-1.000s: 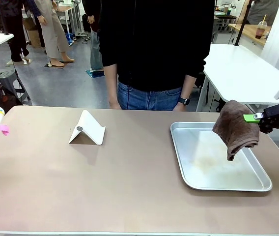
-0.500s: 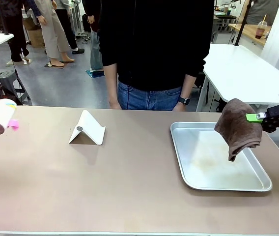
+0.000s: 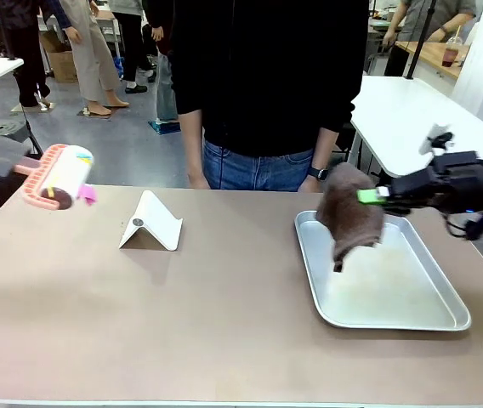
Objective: Clean the surface of the table.
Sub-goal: Return the Lint Roller and towel to their original positions.
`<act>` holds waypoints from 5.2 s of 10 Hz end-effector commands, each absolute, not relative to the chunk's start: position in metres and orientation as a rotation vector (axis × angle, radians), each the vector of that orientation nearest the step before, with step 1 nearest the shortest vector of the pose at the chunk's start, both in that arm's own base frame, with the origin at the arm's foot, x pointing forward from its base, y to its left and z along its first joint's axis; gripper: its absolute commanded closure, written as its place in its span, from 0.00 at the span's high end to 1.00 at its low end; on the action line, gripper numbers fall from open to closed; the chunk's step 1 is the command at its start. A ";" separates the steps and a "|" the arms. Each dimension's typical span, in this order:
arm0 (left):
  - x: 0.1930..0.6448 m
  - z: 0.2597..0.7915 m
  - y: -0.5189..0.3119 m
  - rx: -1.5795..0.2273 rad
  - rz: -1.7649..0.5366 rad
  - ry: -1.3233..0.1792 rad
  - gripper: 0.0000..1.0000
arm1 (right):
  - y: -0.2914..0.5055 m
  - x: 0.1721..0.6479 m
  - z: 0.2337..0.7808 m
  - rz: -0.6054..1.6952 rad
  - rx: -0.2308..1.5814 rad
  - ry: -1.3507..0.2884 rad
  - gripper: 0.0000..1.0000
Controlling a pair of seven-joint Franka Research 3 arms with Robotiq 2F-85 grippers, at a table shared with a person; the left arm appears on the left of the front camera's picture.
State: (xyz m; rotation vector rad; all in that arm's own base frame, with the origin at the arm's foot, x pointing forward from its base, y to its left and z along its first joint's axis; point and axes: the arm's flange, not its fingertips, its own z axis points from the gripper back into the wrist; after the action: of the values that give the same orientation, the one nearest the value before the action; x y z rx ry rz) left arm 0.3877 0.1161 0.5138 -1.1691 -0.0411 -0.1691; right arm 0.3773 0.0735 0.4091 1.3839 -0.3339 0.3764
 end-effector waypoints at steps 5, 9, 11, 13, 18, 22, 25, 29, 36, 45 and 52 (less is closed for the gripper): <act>0.443 0.515 0.054 -1.130 -0.233 0.014 0.22 | 0.178 0.438 0.387 0.452 1.382 -0.293 0.08; 0.443 0.503 0.055 -1.106 -0.249 0.043 0.22 | 0.175 0.434 0.383 0.433 1.385 -0.262 0.08; 0.455 0.500 0.028 -1.087 -0.272 -0.050 0.22 | 0.198 0.438 0.379 0.418 1.298 -0.232 0.08; 0.470 0.483 -0.003 -1.033 -0.230 -0.115 0.22 | 0.211 0.448 0.361 0.404 1.274 -0.262 0.08; 0.504 0.456 -0.029 -0.919 -0.130 -0.018 0.22 | 0.244 0.462 0.339 0.411 1.182 -0.204 0.08; 0.530 0.437 -0.041 -0.820 -0.167 0.030 0.22 | 0.244 0.467 0.336 0.417 1.181 -0.187 0.08; 0.542 0.424 -0.046 -0.811 -0.151 0.015 0.22 | 0.244 0.468 0.333 0.409 1.187 -0.176 0.08; 0.546 0.415 -0.045 -0.777 -0.050 -0.041 0.22 | 0.243 0.465 0.330 0.411 1.193 -0.172 0.08; 0.542 0.407 -0.057 -0.732 -0.061 -0.015 0.22 | 0.244 0.468 0.323 0.394 1.185 -0.164 0.08; 0.543 0.398 -0.065 -0.684 -0.051 0.008 0.22 | 0.245 0.475 0.312 0.365 1.051 -0.127 0.08; 0.553 0.408 -0.079 -0.584 -0.056 0.023 0.22 | 0.235 0.473 0.307 0.354 1.078 -0.122 0.08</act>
State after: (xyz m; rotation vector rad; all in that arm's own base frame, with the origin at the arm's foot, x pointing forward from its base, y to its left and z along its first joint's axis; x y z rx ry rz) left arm 0.5490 -0.0791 0.4087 -0.6281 0.0121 -0.0683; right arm 0.4718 0.2361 0.3063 1.0750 -0.1330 0.3735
